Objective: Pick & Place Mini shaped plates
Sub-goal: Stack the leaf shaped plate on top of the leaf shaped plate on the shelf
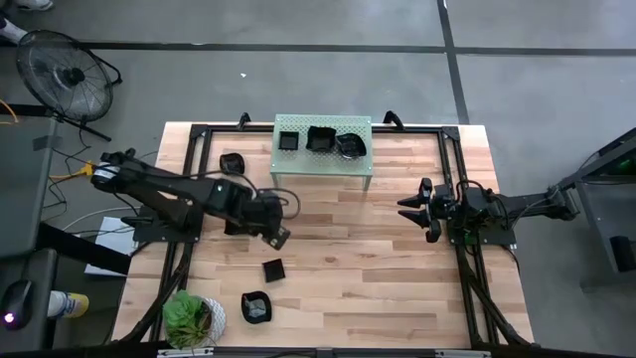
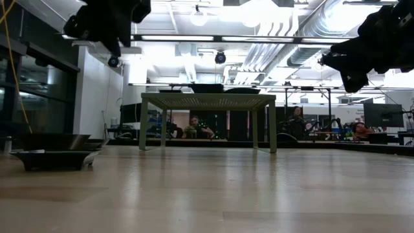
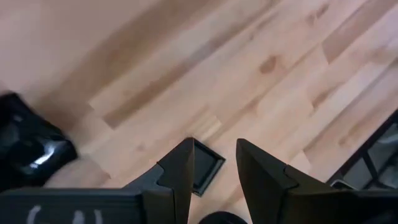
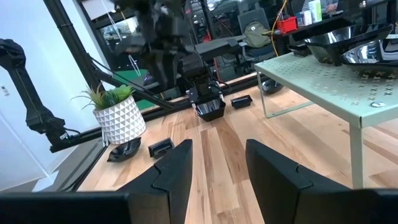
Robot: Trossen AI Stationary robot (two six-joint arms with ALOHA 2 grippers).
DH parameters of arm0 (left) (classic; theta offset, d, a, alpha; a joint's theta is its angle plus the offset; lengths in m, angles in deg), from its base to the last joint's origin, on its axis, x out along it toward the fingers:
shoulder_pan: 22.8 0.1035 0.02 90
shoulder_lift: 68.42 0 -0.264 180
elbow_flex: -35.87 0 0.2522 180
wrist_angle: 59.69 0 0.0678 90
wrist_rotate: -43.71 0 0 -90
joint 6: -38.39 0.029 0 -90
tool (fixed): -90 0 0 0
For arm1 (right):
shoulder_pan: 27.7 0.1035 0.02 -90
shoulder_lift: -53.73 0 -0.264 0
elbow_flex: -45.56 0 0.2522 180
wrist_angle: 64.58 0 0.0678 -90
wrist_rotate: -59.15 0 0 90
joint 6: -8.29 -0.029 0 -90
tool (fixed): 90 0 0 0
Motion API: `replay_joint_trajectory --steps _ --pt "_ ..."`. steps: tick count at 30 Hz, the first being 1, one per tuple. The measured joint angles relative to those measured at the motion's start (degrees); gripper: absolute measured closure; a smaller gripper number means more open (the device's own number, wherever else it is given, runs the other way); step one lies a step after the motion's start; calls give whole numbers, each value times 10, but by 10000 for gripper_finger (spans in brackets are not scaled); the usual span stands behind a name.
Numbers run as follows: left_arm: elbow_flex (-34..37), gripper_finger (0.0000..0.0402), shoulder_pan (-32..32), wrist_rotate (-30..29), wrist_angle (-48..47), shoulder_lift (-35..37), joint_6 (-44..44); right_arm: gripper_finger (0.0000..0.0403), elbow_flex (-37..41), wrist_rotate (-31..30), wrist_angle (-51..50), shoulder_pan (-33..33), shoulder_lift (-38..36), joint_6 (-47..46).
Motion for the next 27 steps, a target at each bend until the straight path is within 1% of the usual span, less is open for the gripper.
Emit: replay_joint_trajectory --steps 5,9,13,16,18,20,27 --pt "54 284 -29 18 66 0 -40 258 0 0 -2 0 0 0" --pt "89 284 -55 34 95 0 -86 258 0 0 -4 0 0 0" --pt "116 284 -86 72 112 0 -114 258 0 0 -3 0 0 0" --pt "132 284 -115 92 128 -1 -117 258 0 0 -3 0 0 0" --pt "141 284 -137 94 142 0 -112 258 0 0 -3 0 0 0" --pt "149 284 -158 91 159 -1 -78 258 0 0 -3 0 0 0" --pt "153 284 -227 84 184 -29 146 258 0 0 -2 0 0 0"
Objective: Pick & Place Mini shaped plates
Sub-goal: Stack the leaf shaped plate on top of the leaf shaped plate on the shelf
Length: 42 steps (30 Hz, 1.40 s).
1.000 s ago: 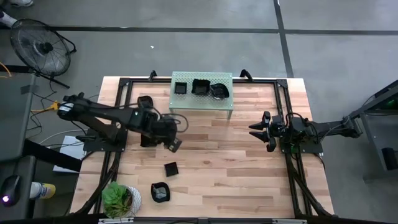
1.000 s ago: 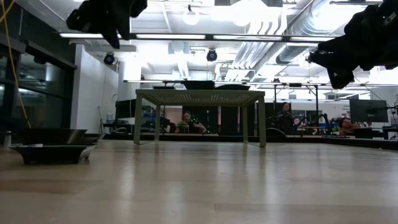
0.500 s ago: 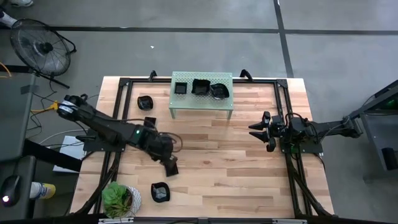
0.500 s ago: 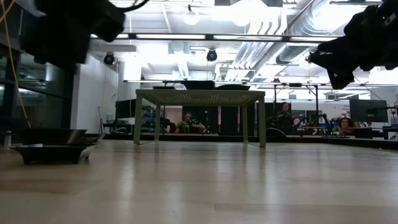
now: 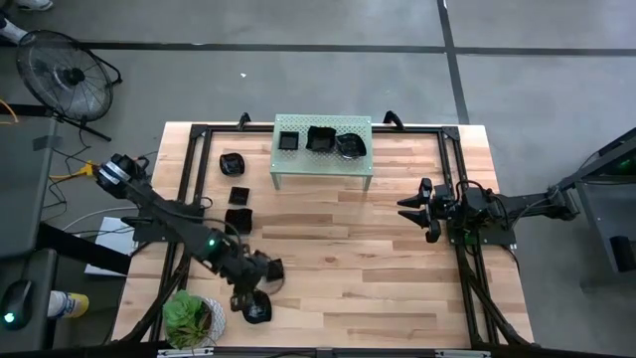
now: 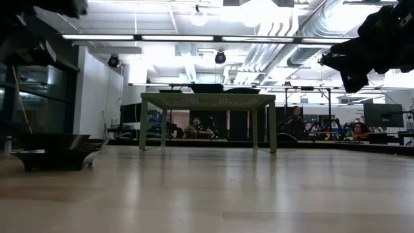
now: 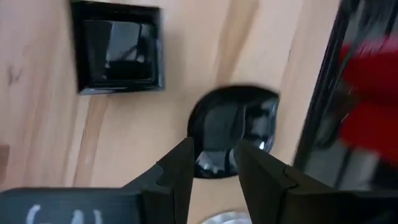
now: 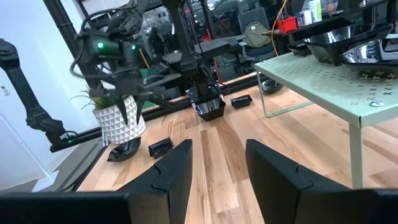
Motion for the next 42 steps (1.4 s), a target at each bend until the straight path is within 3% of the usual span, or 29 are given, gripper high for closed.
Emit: replay_joint_trajectory --steps 6,14,24,42 --pt "0 284 -34 -36 -1 -26 111 258 0 0 -1 0 0 0" --pt "0 284 -36 -29 3 -66 194 258 0 0 -1 0 0 0" --pt "0 284 -36 5 33 -107 210 258 0 0 -2 0 0 0" --pt "26 298 -36 -8 62 -112 196 258 0 0 -2 0 0 0"
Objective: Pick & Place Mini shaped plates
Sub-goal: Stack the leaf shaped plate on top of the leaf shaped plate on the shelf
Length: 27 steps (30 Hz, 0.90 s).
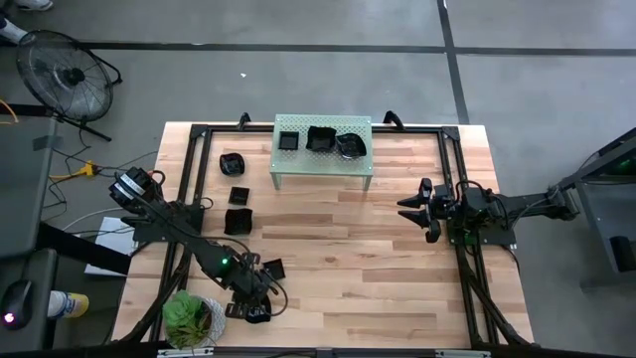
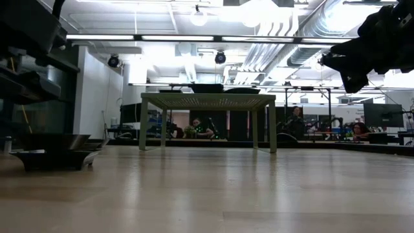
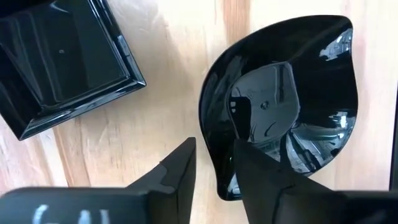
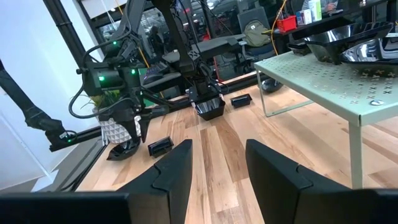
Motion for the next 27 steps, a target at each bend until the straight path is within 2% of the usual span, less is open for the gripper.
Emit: replay_joint_trajectory --steps 10,19,27 --pt "0 395 0 -4 1 0 -1 258 0 0 0 0 0 0" --pt "0 400 0 -4 1 0 -7 258 0 0 0 0 0 0" --pt "-1 401 0 -11 -1 5 -70 258 0 0 0 0 0 0"
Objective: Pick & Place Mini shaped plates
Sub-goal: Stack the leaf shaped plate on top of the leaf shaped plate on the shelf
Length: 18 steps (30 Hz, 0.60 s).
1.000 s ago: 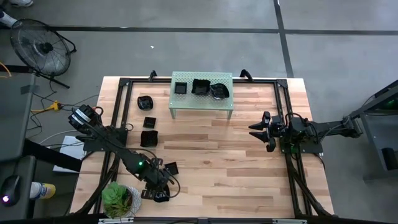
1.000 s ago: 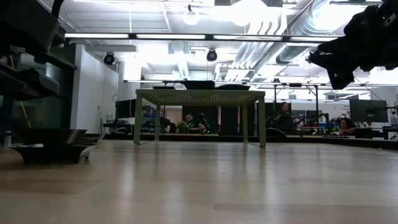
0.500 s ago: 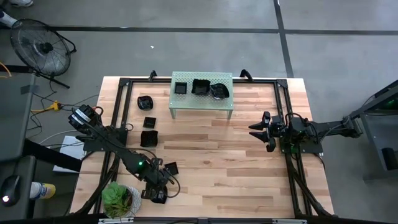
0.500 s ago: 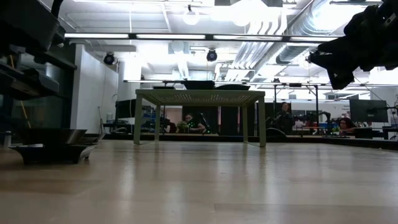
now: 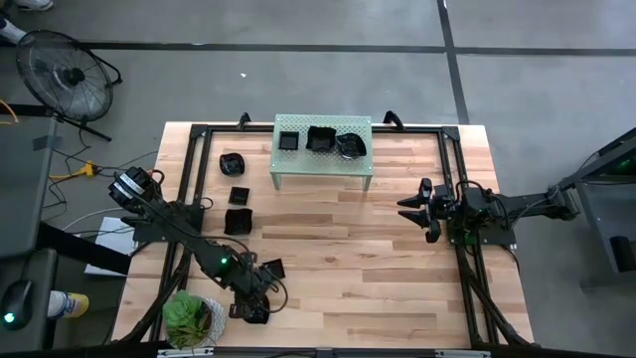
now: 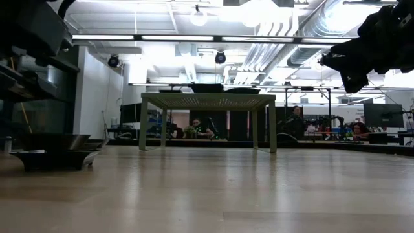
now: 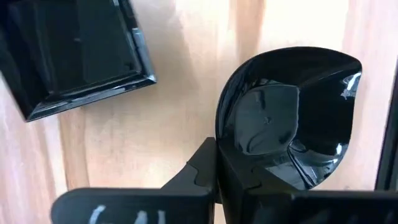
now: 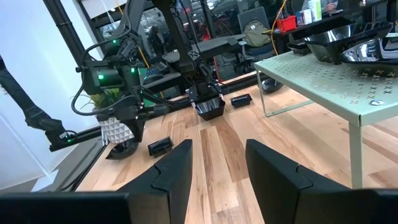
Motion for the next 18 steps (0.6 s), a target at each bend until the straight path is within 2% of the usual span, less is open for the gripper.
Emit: replay_joint_trajectory --steps 11,18 --pt "-34 401 13 -42 -16 9 -87 258 0 0 0 0 0 0" --pt "-53 401 16 -80 -7 9 -195 258 0 0 0 0 0 0"
